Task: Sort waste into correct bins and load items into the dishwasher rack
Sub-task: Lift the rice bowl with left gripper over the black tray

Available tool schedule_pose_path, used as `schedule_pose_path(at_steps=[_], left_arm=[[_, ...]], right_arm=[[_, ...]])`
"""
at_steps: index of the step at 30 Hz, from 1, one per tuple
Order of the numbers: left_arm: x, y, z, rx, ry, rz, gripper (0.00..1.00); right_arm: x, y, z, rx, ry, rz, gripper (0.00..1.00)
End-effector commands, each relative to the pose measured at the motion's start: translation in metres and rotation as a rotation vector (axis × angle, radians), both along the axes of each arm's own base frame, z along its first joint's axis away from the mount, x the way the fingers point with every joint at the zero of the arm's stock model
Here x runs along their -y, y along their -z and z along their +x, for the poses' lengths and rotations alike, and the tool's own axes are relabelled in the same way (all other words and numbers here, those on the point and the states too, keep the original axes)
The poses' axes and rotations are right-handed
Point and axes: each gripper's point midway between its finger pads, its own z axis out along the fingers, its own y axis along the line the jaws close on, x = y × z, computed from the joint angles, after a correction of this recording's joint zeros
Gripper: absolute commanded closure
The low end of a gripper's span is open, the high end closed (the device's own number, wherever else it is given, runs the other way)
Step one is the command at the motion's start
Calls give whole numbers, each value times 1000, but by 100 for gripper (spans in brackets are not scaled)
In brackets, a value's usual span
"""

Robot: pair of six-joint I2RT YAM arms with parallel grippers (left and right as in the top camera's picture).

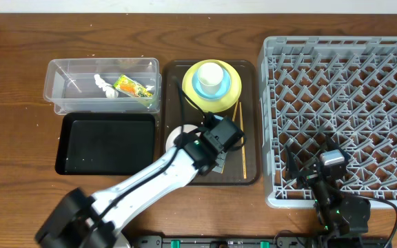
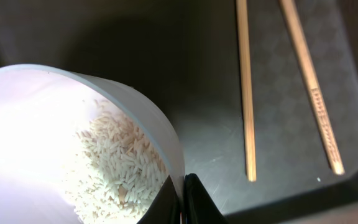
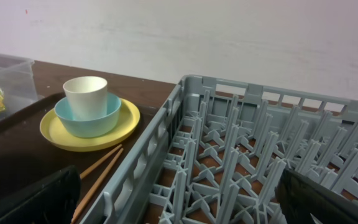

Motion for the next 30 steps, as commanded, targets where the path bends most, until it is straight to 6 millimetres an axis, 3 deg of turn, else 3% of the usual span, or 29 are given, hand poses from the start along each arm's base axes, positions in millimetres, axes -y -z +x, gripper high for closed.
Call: schedule_pose_path(at_steps=[1,8,13,19,24,30], left_arm=[[-14,-35,14,132,3,38,94],[-44,-79,19,246,-49,22,94],[-85,-99,33,283,-184,-3,94],[-133,-103,47,249,-341,-58,94],[-151,-97,52,137,-359,-229,94],[-182,-104,58,88,-427,-461,94]], right_arm=[[3,0,0,-3,10,13,1],[2,0,0,-3,10,13,1],[3,0,0,-3,10,13,1],[2,0,0,-3,10,13,1],[3,0,0,-3,10,13,1],[3,0,0,-3,10,13,1]])
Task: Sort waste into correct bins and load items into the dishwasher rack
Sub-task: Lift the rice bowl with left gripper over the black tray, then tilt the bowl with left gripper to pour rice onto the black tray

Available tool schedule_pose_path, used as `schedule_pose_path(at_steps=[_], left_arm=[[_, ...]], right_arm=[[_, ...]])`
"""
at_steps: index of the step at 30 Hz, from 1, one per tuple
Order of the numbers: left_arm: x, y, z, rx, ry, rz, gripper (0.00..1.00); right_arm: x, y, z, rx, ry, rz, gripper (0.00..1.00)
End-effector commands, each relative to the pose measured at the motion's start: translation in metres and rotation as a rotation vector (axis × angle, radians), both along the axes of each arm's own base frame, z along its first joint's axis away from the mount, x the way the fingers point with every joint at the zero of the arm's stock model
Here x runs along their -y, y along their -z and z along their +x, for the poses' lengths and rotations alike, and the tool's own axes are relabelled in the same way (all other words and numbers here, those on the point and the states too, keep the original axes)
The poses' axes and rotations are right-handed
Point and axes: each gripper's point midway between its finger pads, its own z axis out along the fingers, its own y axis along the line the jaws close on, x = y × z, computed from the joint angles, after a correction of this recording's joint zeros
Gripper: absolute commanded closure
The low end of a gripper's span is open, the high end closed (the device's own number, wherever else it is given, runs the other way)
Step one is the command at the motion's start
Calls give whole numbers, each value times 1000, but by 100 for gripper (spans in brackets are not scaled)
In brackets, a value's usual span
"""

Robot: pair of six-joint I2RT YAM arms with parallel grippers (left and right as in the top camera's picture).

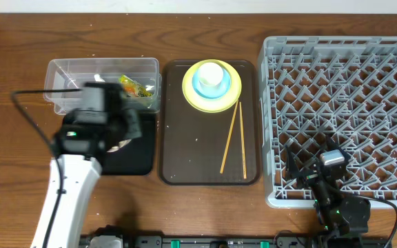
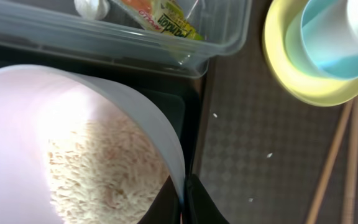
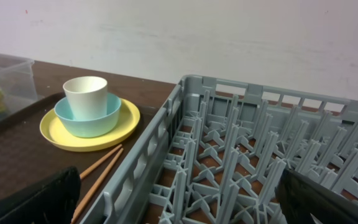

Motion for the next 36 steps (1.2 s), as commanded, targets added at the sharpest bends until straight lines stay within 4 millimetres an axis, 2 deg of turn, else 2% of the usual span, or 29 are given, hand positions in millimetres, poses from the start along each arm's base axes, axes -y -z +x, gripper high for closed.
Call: schedule_pose_path(at_steps=[1,7,16,23,27,34,36], left_arm=[[1,-21,3,53,53,-226,94],[-19,-36,5,129,42,-451,94],[-32,-44,12,180,50,-712,94],[-35,-34,23,166,79,-945,94],[-42,-40,27,233,124,-1115,94],[-59,-19,31,195,33,-1220,94],[-61,-18,30,200,23,-1249,94]], right_arm=[[3,0,0,-3,10,13,1],[3,0,0,-3,10,13,1],[2,0,0,-3,10,13,1],[3,0,0,-3,10,13,1],[3,0,0,-3,10,13,1],[3,0,0,-3,10,13,1],[3,0,0,-3,10,13,1]])
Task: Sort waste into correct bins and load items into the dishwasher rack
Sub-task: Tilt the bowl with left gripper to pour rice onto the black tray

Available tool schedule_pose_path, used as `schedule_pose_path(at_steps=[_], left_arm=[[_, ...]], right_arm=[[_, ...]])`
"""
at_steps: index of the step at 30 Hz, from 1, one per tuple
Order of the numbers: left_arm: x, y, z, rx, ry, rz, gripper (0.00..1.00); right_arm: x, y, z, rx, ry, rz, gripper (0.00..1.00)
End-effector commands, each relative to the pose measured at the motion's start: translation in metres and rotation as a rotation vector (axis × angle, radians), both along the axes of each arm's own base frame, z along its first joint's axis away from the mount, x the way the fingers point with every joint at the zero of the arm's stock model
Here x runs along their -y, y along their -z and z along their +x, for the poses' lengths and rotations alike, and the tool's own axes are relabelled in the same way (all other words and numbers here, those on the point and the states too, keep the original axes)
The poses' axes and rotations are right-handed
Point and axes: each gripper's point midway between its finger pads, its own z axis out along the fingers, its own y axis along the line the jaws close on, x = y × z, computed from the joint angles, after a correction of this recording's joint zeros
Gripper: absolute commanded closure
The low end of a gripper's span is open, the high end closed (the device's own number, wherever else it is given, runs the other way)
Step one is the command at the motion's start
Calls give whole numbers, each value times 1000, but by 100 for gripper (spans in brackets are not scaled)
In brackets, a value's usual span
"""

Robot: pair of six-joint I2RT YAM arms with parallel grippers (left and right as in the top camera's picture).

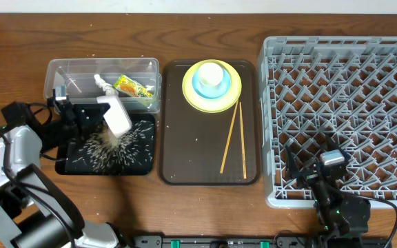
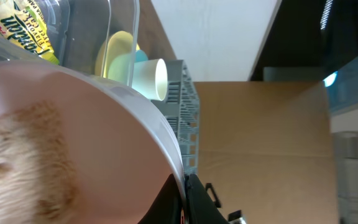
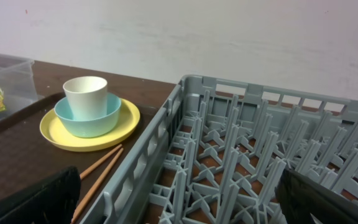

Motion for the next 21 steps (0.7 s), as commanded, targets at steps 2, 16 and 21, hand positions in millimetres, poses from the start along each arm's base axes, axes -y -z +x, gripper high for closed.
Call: schedule_pose_path(at_steps=[2,16,21], left_arm=[[-5,-6,-4,35,-21,-98,94],[-27,-2,-17,-46,-117,-165,94],[-24,-2,-19,-71,-116,-185,94]], right_arm=[[3,0,0,-3,10,12,1],[3,0,0,-3,10,12,1],[2,0,0,-3,10,12,1]])
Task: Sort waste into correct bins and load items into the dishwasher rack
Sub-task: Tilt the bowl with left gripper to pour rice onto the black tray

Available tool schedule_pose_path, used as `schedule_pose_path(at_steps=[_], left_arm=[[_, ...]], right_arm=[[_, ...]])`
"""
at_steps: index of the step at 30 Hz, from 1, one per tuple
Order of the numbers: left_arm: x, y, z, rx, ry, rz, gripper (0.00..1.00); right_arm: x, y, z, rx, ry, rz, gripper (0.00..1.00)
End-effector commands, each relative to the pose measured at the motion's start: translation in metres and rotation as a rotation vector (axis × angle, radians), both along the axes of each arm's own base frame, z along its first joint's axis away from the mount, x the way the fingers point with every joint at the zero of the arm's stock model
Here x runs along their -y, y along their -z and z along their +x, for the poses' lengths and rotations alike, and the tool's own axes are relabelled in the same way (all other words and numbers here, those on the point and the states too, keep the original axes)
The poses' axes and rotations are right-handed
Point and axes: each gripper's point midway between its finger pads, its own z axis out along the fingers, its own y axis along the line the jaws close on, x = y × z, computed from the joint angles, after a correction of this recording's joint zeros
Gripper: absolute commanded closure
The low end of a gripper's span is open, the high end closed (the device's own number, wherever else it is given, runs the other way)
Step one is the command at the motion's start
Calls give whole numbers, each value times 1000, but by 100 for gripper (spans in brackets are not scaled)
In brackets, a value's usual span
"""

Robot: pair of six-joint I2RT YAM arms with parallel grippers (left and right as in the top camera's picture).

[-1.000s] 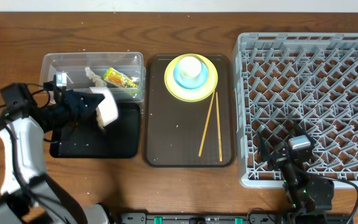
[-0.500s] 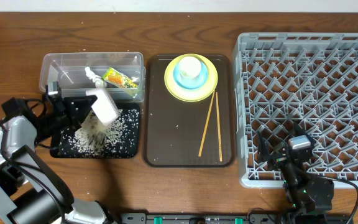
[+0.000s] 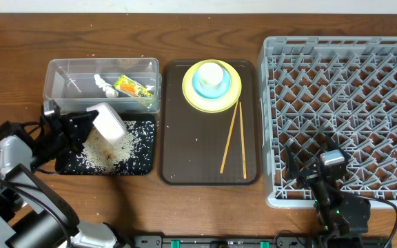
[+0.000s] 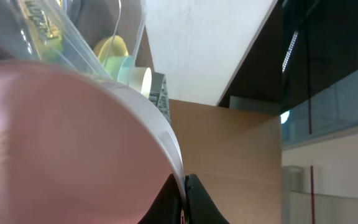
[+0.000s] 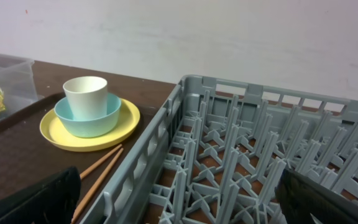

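Note:
My left gripper (image 3: 81, 126) is shut on the rim of a white bowl (image 3: 107, 123), held tipped over the black bin (image 3: 140, 167). Rice (image 3: 109, 148) lies scattered in that bin. In the left wrist view the bowl (image 4: 73, 143) fills the frame, its inside showing no rice, and the fingers (image 4: 191, 196) pinch its edge. On the brown tray (image 3: 185, 165) stand a yellow plate (image 3: 231, 95), a blue bowl (image 3: 200, 88) and a white cup (image 3: 210, 74), with two chopsticks (image 3: 236, 138) beside them. My right gripper (image 3: 329, 172) is open over the grey dishwasher rack (image 3: 350, 103).
A clear bin (image 3: 102, 83) behind the black one holds a snack wrapper (image 3: 133, 87) and white scraps. In the right wrist view the rack's near wall (image 5: 148, 155) stands close beside the chopsticks (image 5: 98, 171).
The bowl is tipped further over the black bin and looks empty. The rice has settled into a pile and scatter in the bin. The right arm has not moved.
My left gripper first held the rice-filled bowl on the brown tray. Then it held the bowl at the black bin's edge. Then the bowl was tipped and rice was falling into the bin. Now the rice lies in the bin.

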Motion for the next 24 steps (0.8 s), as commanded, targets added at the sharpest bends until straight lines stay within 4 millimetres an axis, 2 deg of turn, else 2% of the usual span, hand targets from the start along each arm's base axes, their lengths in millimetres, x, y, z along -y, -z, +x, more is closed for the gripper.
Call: schedule_pose_path(at_steps=[1,17,20,24], left_arm=[[0,-3,0,24,-3,-15,94],[1,-3,0,12,-3,-26,94],[7,-5,-5,-60,-2,-89,94],[-1,-5,3,31,-1,-8,94]], right_arm=[[3,0,0,-2,10,12,1],[3,0,0,-2,10,12,1],[3,0,0,-2,10,12,1],[3,0,0,-2,10,12,1]])
